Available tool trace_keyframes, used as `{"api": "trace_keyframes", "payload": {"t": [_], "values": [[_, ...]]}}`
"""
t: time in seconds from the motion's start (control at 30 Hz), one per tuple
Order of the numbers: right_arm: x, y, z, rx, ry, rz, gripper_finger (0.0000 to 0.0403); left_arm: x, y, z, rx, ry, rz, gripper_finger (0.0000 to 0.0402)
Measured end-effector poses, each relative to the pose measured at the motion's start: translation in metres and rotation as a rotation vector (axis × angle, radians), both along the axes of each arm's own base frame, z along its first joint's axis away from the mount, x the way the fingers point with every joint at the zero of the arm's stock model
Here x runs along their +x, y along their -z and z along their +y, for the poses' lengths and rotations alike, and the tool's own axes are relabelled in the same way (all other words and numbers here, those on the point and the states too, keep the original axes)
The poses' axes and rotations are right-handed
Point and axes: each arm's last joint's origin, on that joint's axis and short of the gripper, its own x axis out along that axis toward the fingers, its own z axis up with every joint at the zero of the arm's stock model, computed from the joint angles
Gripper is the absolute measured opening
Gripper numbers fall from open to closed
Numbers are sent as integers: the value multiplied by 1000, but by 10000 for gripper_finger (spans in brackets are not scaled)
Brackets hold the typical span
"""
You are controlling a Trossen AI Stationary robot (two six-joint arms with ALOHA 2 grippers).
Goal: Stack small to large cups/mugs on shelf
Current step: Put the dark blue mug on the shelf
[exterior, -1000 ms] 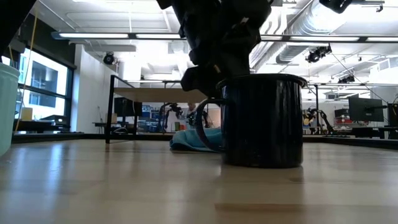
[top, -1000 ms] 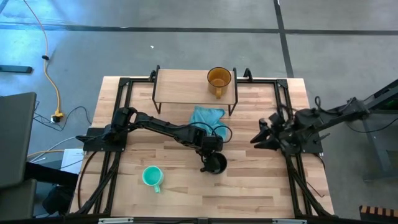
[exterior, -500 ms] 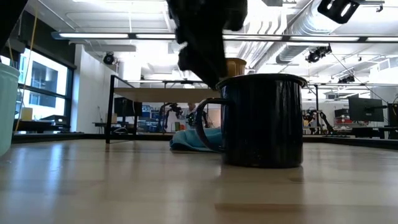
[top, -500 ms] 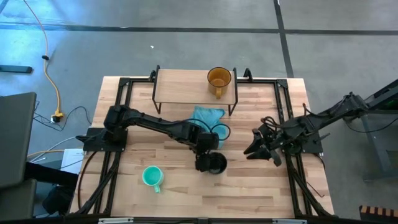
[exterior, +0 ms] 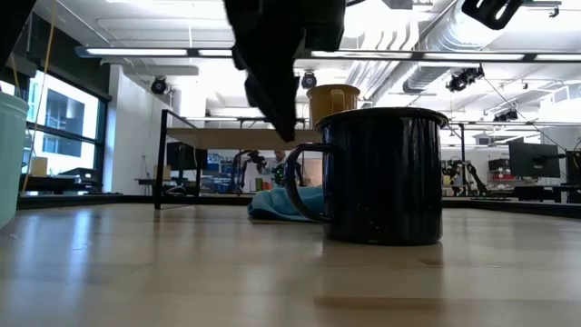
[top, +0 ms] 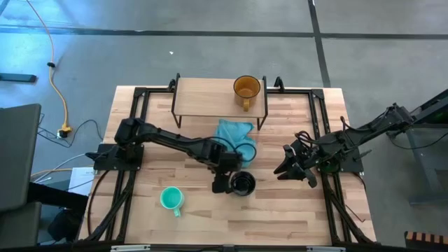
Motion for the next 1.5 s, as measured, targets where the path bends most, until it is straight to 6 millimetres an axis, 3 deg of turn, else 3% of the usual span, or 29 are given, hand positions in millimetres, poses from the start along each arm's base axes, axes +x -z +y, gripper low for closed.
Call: {"api": "trace_keyframes", "payload": {"t": [0.37, 0.57, 0.9, 1.2, 1.5], "values": [[0, -1, -1, -23, 16, -18, 129, 0, 14, -23, -47, -16, -39, 184], [1, -5, 0, -5, 16, -58, 129, 2, 24, -23, 12, -70, -30, 184], [-1, -10, 4, 23, -9, -110, 129, 6, 23, -24, 15, -97, -65, 184], [-3, -11, 8, 23, -1, -116, 129, 8, 37, -41, -2, -92, -45, 184], [-2, -11, 8, 22, 3, -118, 129, 20, 35, -61, -95, -136, -174, 184]]}}
